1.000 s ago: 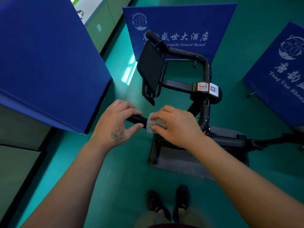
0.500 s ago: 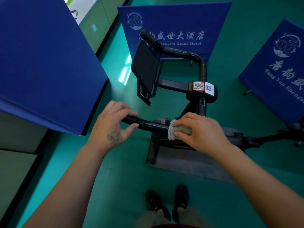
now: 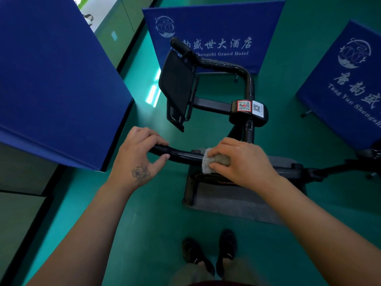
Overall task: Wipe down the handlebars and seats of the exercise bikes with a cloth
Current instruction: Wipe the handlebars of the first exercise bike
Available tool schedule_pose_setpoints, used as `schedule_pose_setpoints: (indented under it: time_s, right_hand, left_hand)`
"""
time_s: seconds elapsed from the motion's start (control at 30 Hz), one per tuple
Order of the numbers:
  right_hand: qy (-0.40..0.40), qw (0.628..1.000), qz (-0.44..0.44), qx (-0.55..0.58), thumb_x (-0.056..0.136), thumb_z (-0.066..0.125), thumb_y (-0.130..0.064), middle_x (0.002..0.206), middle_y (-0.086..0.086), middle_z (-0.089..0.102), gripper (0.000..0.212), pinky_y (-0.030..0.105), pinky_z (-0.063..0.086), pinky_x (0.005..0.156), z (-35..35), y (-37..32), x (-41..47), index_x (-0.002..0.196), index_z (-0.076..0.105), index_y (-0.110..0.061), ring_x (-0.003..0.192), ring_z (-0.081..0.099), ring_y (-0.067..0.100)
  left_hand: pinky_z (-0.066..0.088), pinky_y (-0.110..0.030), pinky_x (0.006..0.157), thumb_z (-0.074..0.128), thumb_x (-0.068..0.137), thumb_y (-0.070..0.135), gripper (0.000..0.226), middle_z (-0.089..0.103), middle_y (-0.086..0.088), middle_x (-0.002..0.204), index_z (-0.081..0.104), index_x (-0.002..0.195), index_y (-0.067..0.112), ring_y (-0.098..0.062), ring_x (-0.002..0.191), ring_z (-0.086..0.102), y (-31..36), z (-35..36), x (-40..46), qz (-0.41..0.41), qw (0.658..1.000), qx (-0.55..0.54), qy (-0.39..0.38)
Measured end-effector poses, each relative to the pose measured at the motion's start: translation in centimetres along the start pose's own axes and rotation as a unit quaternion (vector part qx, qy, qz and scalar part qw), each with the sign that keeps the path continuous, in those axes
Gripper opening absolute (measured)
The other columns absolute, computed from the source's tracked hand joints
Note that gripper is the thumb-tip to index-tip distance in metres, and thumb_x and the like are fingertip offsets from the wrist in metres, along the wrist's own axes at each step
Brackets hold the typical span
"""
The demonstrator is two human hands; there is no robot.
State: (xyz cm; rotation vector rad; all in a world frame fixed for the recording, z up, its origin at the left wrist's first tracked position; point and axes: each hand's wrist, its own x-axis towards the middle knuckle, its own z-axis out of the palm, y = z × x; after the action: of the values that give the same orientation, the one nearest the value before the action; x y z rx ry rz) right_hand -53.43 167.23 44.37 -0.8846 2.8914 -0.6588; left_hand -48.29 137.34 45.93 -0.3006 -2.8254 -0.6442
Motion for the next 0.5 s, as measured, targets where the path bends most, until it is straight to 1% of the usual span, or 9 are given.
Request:
schedule_pose_setpoints:
  time_s: [0.1, 0.17, 0.2, 0.27, 0.33, 0.4, 0.5]
  right_hand:
    - [-0.002, 1.000, 0.025, -0.012, 0.091, 0.068, -0.057, 0.110, -0.022, 0.065, 0.026, 0.027, 0.041, 0.063, -0.7, 1.4, -1.3, 0.114, 0.073, -0.046, 0.090, 0.068, 0.010]
    - [-0.009, 0.999, 0.029, -0.031, 0.092, 0.067, -0.056, 0.111, -0.020, 0.065, 0.026, 0.029, 0.044, 0.065, -0.9, 1.2, -1.2, 0.116, 0.072, -0.045, 0.092, 0.069, 0.013]
    - [-0.011, 0.999, 0.026, -0.039, 0.093, 0.066, -0.054, 0.111, -0.018, 0.065, 0.027, 0.030, 0.047, 0.067, -0.8, 0.7, -0.9, 0.117, 0.072, -0.043, 0.092, 0.070, 0.016]
    - [-0.012, 0.999, 0.012, -0.046, 0.095, 0.063, -0.051, 0.112, -0.015, 0.064, 0.028, 0.031, 0.046, 0.069, -0.5, -0.8, 0.3, 0.121, 0.071, -0.042, 0.092, 0.069, 0.018]
    - [-0.014, 0.999, -0.010, -0.048, 0.098, 0.059, -0.048, 0.115, -0.014, 0.063, 0.030, 0.031, 0.044, 0.068, 0.1, -2.5, 1.6, 0.127, 0.068, -0.041, 0.091, 0.067, 0.017]
    - [-0.018, 0.999, -0.020, -0.044, 0.100, 0.056, -0.047, 0.118, -0.013, 0.062, 0.032, 0.031, 0.046, 0.068, 0.6, -3.4, 2.3, 0.130, 0.066, -0.040, 0.090, 0.065, 0.017]
    - [-0.012, 0.999, -0.024, -0.027, 0.100, 0.060, -0.050, 0.118, -0.014, 0.063, 0.031, 0.033, 0.052, 0.070, 0.8, -2.9, 1.8, 0.129, 0.068, -0.040, 0.089, 0.067, 0.017]
  left_hand:
    - [0.040, -0.024, 0.093, 0.087, 0.085, 0.027, 0.026, 0.062, 0.010, 0.104, 0.075, 0.108, 0.021, -0.017, 0.105, 0.050, 0.0, 0.1, 0.1, -0.001, 1.000, -0.001, 0.002]
    - [0.040, -0.025, 0.092, 0.087, 0.085, 0.026, 0.026, 0.062, 0.010, 0.103, 0.075, 0.107, 0.021, -0.017, 0.105, 0.050, 0.0, 0.1, 0.1, -0.002, 1.000, -0.003, 0.004]
    - [0.041, -0.026, 0.092, 0.087, 0.084, 0.025, 0.026, 0.062, 0.009, 0.103, 0.075, 0.106, 0.020, -0.018, 0.104, 0.050, 0.1, 0.2, 0.1, -0.003, 1.000, -0.003, 0.006]
    - [0.042, -0.027, 0.090, 0.088, 0.084, 0.024, 0.025, 0.062, 0.009, 0.102, 0.075, 0.105, 0.020, -0.018, 0.103, 0.050, 0.2, 0.2, 0.2, -0.004, 1.000, -0.004, 0.010]
    - [0.042, -0.029, 0.089, 0.088, 0.084, 0.023, 0.025, 0.062, 0.008, 0.101, 0.075, 0.105, 0.020, -0.018, 0.102, 0.049, 0.3, 0.1, 0.2, -0.007, 1.000, -0.003, 0.011]
    - [0.043, -0.031, 0.089, 0.088, 0.084, 0.022, 0.025, 0.062, 0.008, 0.101, 0.075, 0.105, 0.019, -0.018, 0.102, 0.049, 0.3, 0.1, 0.2, -0.005, 1.000, -0.001, 0.010]
    - [0.042, -0.029, 0.089, 0.090, 0.082, 0.020, 0.026, 0.062, 0.008, 0.101, 0.075, 0.104, 0.018, -0.018, 0.102, 0.049, 0.4, 0.2, 0.2, -0.006, 1.000, 0.001, 0.012]
